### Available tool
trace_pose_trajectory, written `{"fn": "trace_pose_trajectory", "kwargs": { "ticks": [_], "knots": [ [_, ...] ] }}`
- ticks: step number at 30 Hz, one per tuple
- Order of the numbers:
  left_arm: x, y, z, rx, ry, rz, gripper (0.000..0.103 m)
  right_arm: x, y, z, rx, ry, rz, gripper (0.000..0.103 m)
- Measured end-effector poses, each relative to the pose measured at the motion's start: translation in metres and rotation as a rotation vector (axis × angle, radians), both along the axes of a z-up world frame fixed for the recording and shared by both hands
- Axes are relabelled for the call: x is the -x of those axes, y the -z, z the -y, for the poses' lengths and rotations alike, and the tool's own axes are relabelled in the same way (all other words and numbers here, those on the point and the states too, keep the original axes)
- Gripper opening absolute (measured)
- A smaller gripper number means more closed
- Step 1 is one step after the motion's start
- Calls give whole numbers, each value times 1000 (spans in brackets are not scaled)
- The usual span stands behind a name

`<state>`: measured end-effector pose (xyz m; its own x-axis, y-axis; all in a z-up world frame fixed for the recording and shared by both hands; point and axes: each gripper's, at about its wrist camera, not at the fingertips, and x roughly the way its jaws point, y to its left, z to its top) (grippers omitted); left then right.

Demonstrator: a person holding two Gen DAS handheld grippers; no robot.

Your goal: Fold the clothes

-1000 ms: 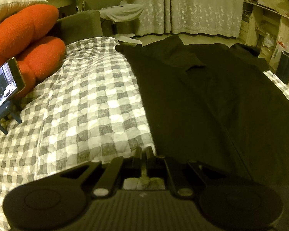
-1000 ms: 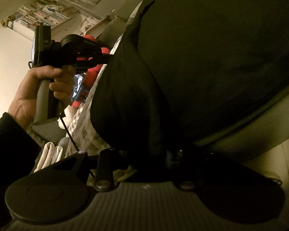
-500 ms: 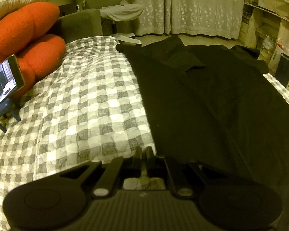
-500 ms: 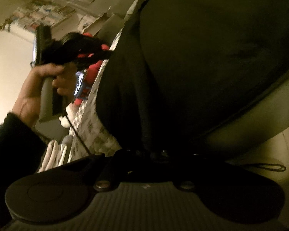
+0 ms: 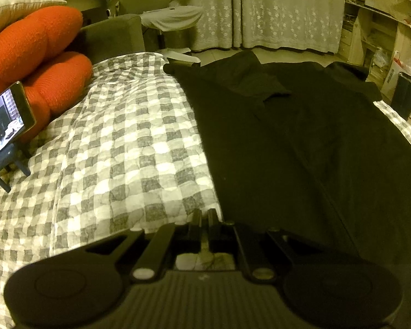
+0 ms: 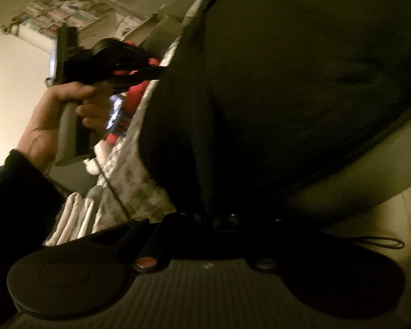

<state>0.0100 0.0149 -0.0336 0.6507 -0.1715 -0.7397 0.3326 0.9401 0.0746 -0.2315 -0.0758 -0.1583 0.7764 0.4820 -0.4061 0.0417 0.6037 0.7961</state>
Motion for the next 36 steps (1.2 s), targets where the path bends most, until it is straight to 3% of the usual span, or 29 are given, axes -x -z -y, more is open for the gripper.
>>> {"fn": "trace_pose_trajectory", "kwargs": {
  "ticks": [7, 18, 22, 27, 33, 36],
  "knots": [
    [0, -2, -4, -6, -16, -9, 7, 3, -7, -1, -30, -73, 49, 8],
    [1, -3, -7, -35, -31, -1, 7, 1, -6, -2, 58, -95, 56, 5],
    [2, -4, -6, -39, -28, 1, 7, 1, -5, -2, 92, -104, 58, 14],
    [6, -7, -6, -32, -10, 10, 7, 7, -16, -5, 207, -105, 93, 14],
    [19, -18, -1, 22, 48, 45, 7, 21, -50, 10, 388, 30, 207, 14],
    [26, -16, 9, 22, 103, 53, 7, 10, -53, 9, 519, 75, 192, 15]
  ]
}}
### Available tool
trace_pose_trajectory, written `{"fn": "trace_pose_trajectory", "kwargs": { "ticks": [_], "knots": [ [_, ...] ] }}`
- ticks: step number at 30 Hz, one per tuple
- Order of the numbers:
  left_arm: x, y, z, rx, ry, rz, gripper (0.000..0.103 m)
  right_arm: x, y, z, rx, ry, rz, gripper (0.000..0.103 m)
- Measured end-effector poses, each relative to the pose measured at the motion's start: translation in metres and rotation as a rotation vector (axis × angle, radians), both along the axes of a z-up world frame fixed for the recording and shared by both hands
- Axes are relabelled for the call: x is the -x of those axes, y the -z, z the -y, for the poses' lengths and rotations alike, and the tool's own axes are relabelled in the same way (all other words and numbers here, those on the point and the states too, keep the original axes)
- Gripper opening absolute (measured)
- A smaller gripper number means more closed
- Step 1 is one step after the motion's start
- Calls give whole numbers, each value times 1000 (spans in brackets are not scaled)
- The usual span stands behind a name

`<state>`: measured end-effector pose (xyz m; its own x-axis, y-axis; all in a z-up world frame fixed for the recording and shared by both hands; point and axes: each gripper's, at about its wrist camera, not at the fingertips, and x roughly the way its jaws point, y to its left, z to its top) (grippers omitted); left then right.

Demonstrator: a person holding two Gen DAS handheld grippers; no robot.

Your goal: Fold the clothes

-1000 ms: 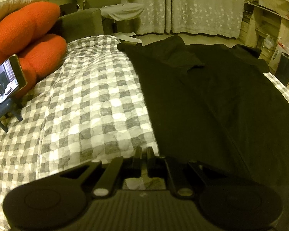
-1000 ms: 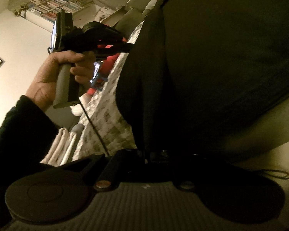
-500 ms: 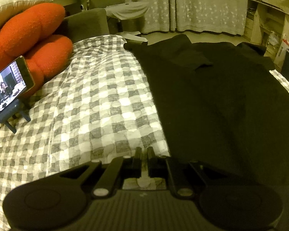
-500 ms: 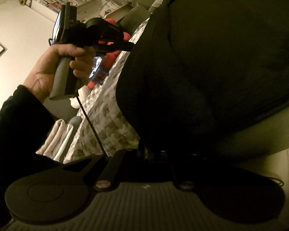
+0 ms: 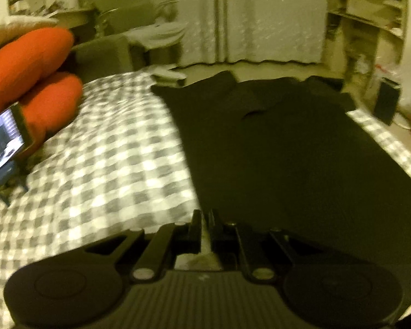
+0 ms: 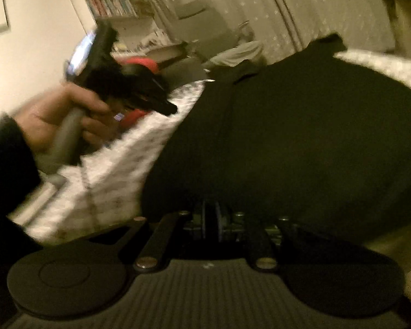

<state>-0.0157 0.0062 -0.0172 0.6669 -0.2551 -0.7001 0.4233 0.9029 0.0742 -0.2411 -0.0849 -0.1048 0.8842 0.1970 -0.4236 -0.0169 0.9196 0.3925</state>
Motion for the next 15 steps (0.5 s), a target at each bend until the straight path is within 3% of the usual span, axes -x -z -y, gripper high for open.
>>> {"fn": "trace_pose_trajectory", "kwargs": {
  "ticks": [4, 8, 11, 13, 14, 15],
  "knots": [
    [8, 8, 16, -37, 72, -6, 7, -9, 13, -7, 21, -34, -62, 16],
    [12, 15, 25, -65, 109, -16, 7, -8, 9, -15, 76, -35, -24, 40],
    [14, 18, 29, -87, 119, -9, 6, -9, 9, -19, 115, -34, -24, 40],
    [16, 18, 30, -96, 124, -2, 6, -12, 10, -24, 175, -22, -34, 28],
    [16, 18, 29, -96, 125, -2, 6, -11, 9, -23, 177, -13, -37, 8],
    [16, 18, 29, -95, 126, -4, 6, -10, 8, -22, 176, -3, -39, 6]
  ]
}}
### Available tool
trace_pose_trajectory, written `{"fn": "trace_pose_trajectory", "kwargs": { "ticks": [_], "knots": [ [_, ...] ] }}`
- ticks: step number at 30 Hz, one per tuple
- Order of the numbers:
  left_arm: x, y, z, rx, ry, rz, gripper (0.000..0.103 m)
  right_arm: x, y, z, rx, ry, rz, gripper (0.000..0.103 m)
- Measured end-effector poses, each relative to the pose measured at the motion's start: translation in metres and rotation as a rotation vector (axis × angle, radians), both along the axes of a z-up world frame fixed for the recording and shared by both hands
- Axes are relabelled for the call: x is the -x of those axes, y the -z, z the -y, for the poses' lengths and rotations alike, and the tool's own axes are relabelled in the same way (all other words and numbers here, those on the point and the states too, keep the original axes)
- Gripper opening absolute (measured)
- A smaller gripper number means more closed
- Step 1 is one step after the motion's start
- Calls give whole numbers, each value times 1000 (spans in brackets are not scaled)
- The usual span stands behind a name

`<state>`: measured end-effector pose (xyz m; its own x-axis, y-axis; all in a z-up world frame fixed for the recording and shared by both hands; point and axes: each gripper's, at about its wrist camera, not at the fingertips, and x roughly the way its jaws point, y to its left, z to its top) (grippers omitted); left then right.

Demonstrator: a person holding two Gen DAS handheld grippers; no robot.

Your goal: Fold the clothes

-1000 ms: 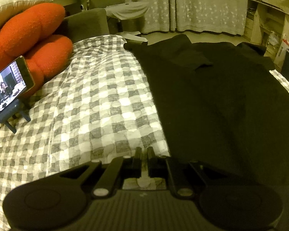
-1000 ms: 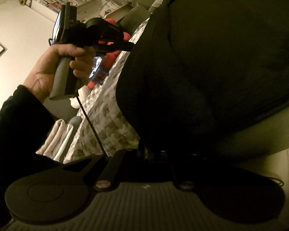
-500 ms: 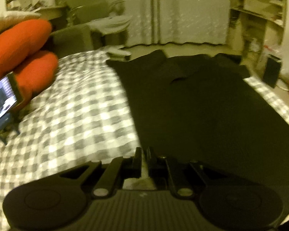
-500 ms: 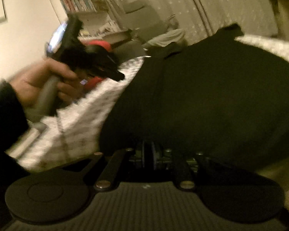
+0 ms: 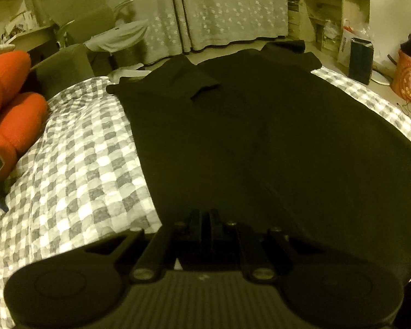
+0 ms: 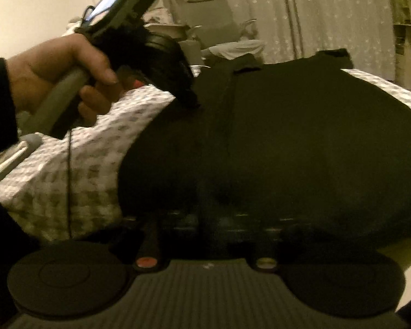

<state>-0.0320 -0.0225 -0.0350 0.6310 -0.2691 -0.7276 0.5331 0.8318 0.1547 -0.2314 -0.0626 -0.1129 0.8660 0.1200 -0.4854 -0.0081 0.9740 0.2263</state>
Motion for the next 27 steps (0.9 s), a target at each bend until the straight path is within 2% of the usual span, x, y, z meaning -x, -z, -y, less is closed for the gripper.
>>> {"fn": "trace_pose_trajectory", "kwargs": {
  "ticks": [2, 5, 11, 15, 17, 19, 24, 27],
  "knots": [
    [-1, 0, -2, 8, -4, -10, 6, 3, 0, 10, -65, 29, 1, 5],
    [-1, 0, -2, 8, -6, -13, 6, 9, -2, 19, -108, 74, 2, 5],
    [1, 0, -2, 3, -3, -14, 6, 10, -2, 30, -195, 100, -28, 3],
    [1, 0, -2, 2, -4, -17, 6, 16, -9, 35, -240, 96, -1, 4],
    [1, 0, -2, -1, -2, -15, 6, 12, -7, 34, -223, 70, -39, 5],
    [1, 0, -2, -2, -1, -15, 6, 5, 0, 29, -181, 45, -113, 5],
    [1, -1, -3, 0, 0, -20, 6, -2, 0, 30, -155, 49, -158, 12],
    [0, -1, -2, 1, -3, -22, 6, -6, 5, 30, -107, 74, -208, 12]
  ]
}}
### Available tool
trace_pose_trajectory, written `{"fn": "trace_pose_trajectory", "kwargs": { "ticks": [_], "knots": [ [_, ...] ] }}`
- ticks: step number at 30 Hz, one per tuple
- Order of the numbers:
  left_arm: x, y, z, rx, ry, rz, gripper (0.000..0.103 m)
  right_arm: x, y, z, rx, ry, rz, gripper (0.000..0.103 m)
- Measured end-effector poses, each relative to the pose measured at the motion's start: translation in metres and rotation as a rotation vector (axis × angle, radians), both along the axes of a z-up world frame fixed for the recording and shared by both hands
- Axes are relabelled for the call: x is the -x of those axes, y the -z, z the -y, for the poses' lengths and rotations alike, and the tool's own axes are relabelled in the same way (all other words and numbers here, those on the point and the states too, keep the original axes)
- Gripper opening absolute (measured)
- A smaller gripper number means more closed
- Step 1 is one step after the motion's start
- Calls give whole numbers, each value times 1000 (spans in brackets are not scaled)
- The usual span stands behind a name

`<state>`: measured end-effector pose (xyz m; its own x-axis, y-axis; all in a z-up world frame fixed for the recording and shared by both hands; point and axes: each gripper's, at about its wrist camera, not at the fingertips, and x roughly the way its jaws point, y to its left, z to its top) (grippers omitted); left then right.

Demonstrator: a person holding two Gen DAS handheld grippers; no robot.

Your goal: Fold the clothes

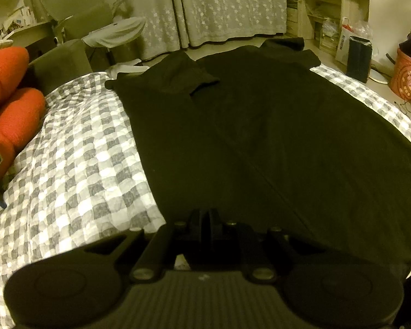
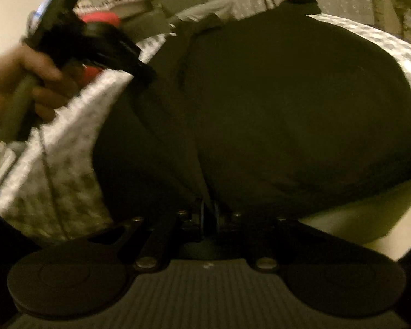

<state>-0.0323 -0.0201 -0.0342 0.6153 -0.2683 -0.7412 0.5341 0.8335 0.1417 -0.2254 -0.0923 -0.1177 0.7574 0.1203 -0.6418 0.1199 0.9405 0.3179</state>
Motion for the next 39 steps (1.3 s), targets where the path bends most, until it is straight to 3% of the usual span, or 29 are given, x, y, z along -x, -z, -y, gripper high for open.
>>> {"fn": "trace_pose_trajectory", "kwargs": {
  "ticks": [6, 10, 15, 22, 26, 32, 37, 39],
  "knots": [
    [-1, 0, -1, 5, -4, -7, 6, -5, -6, 4, 12, -47, -60, 13],
    [0, -1, -1, 5, -4, -8, 6, -6, -28, 0, 98, -138, -40, 13],
    [-1, -1, -2, 9, -7, -14, 6, -13, -30, 1, 147, -242, -138, 16],
    [-2, -2, -3, 16, -13, -23, 6, -19, -63, 10, 151, -251, 18, 16],
    [-2, -2, -4, 21, -17, -28, 6, -46, -78, 1, 238, -303, 77, 16],
    [-4, -2, -6, 32, -21, -38, 6, -84, -67, -22, 274, -397, 71, 16],
    [-5, -2, -6, 32, -23, -44, 6, -84, -62, -17, 332, -339, 74, 15],
    [-5, -2, -7, 34, -25, -47, 6, -82, -62, -10, 367, -291, 71, 25]
  ]
}}
